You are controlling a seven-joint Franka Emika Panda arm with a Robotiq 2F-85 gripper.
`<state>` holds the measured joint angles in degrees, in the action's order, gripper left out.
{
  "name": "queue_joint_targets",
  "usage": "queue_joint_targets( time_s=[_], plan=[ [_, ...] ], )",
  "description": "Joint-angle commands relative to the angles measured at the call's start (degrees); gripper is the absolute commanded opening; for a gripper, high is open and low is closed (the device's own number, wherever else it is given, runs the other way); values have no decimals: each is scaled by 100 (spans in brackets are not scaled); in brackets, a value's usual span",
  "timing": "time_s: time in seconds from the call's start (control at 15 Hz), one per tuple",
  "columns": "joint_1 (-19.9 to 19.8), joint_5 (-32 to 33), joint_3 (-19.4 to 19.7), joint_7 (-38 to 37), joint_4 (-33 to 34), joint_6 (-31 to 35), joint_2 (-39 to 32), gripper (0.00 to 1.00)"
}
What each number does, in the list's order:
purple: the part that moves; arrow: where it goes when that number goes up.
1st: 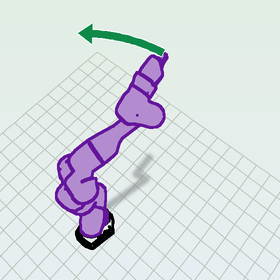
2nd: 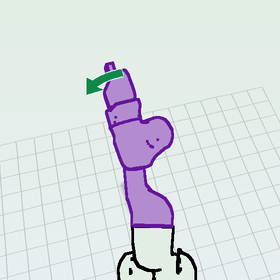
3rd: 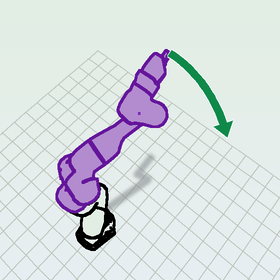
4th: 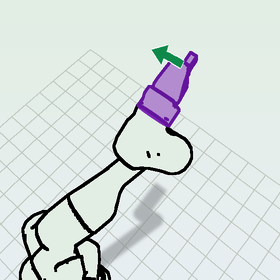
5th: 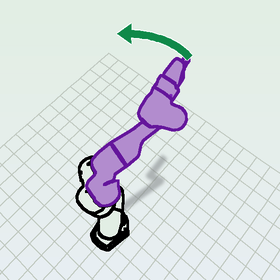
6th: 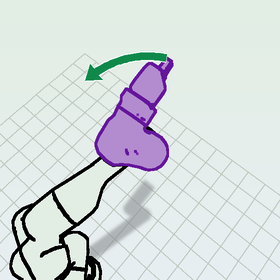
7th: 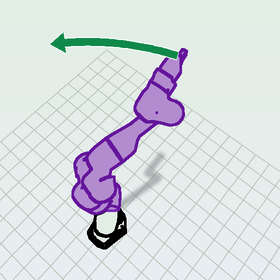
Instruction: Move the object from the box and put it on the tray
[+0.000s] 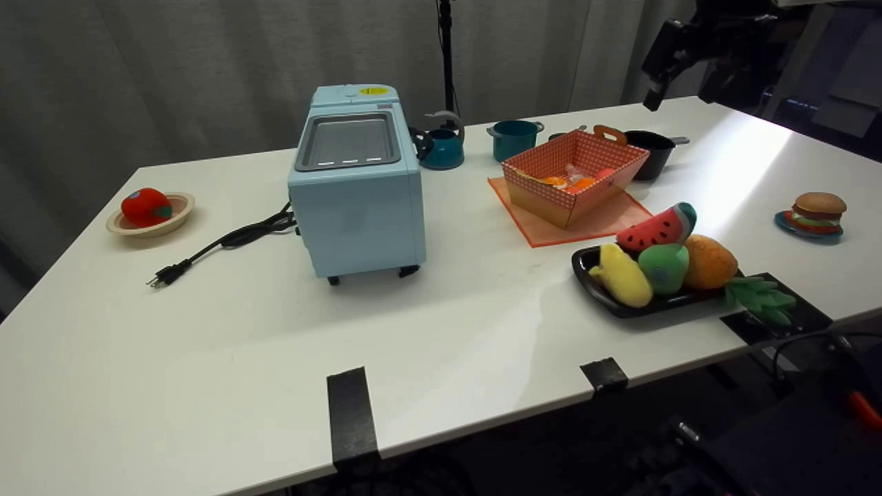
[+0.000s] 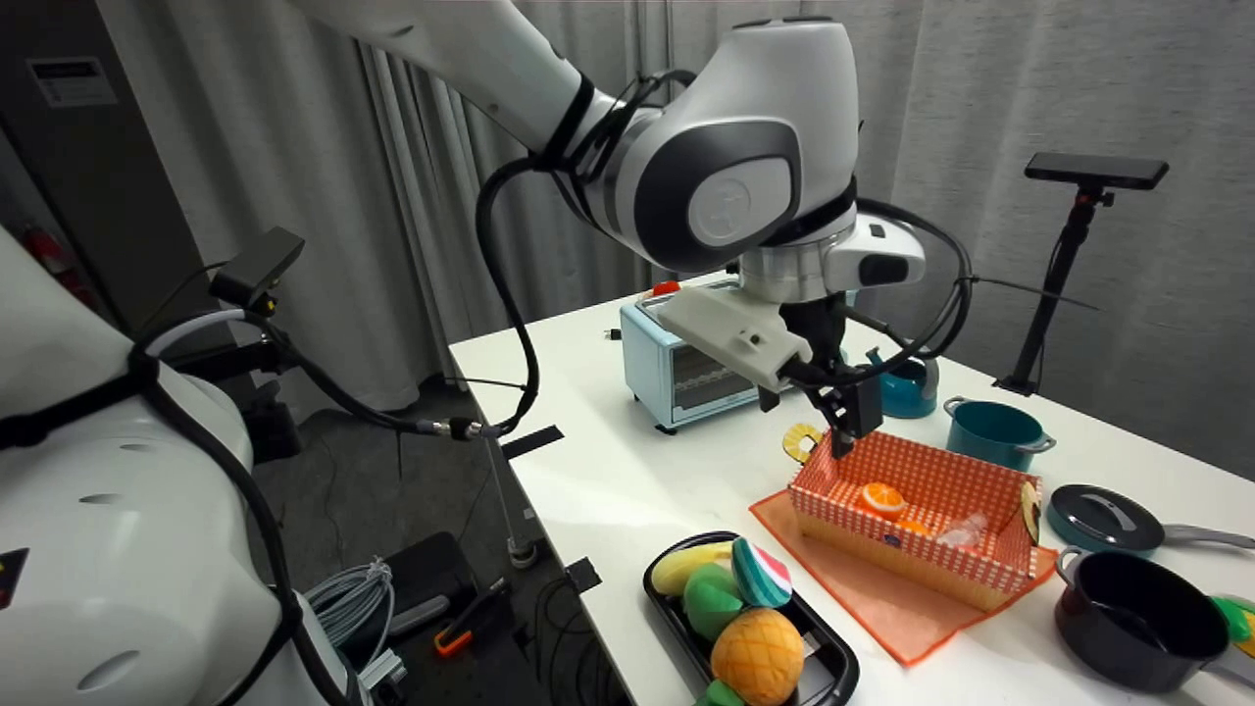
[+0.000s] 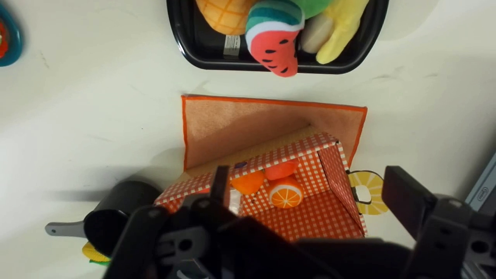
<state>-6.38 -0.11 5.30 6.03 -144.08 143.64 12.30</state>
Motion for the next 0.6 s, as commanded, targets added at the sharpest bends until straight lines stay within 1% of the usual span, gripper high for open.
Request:
queue_joint_targets(
  time_s=[0.0, 0.2, 0.53],
  plan=[
    [40, 18, 44, -1, 5, -15, 66, 100],
    [41, 20, 52, 20, -11, -20, 197, 100],
    [42, 20, 52, 22, -18, -20, 206, 100]
  ],
)
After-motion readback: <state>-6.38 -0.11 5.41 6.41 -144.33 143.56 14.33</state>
